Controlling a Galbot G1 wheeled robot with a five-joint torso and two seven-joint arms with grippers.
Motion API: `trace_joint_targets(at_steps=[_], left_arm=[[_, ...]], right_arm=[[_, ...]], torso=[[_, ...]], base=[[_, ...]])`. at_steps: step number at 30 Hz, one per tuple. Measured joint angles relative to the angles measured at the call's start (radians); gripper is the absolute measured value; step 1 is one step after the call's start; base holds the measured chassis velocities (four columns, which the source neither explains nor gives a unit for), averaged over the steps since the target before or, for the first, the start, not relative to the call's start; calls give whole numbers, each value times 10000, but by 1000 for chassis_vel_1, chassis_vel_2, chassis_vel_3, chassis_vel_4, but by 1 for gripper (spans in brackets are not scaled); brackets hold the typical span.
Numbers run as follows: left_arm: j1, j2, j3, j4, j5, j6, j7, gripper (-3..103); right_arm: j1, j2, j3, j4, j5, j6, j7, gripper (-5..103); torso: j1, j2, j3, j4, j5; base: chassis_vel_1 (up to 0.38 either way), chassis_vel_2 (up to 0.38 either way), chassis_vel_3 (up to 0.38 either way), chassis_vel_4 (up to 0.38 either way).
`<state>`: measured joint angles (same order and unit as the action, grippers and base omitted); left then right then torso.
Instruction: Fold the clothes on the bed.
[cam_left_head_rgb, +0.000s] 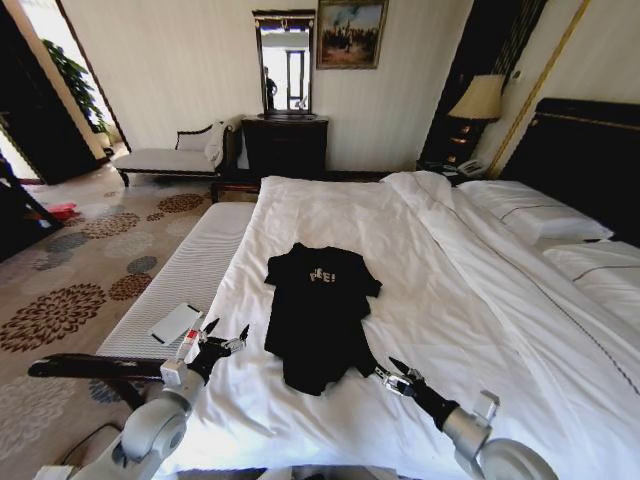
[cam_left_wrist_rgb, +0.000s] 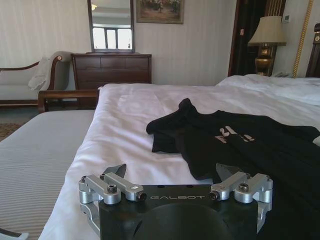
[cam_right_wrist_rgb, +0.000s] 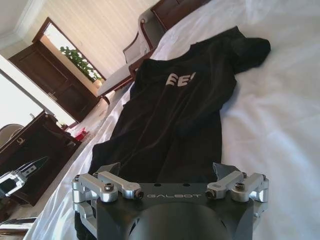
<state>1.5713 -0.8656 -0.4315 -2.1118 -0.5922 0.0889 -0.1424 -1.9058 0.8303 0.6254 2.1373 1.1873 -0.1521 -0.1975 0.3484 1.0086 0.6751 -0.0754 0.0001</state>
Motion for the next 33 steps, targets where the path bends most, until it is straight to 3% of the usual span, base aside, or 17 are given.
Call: trace_joint_targets(at_steps=[8, 25, 33], left_arm=[[-139, 25, 207, -1, -23, 45, -146, 100], [-290, 127, 214, -13, -304, 197, -308, 100], [-397, 85, 271, 37, -399, 219, -347, 100]], right_arm=[[425, 215, -990, -456, -292, -2, 91, 100], [1492, 240, -1919, -1360, -292, -11, 452, 101], [1483, 390, -2029, -1343, -511, -35, 531, 77]], torso=[[0, 0, 0, 2, -2], [0, 0, 0, 1, 0], [0, 0, 0, 1, -2]], base=[[0, 0, 0, 0], [0, 0, 0, 0], [0, 0, 0, 0]])
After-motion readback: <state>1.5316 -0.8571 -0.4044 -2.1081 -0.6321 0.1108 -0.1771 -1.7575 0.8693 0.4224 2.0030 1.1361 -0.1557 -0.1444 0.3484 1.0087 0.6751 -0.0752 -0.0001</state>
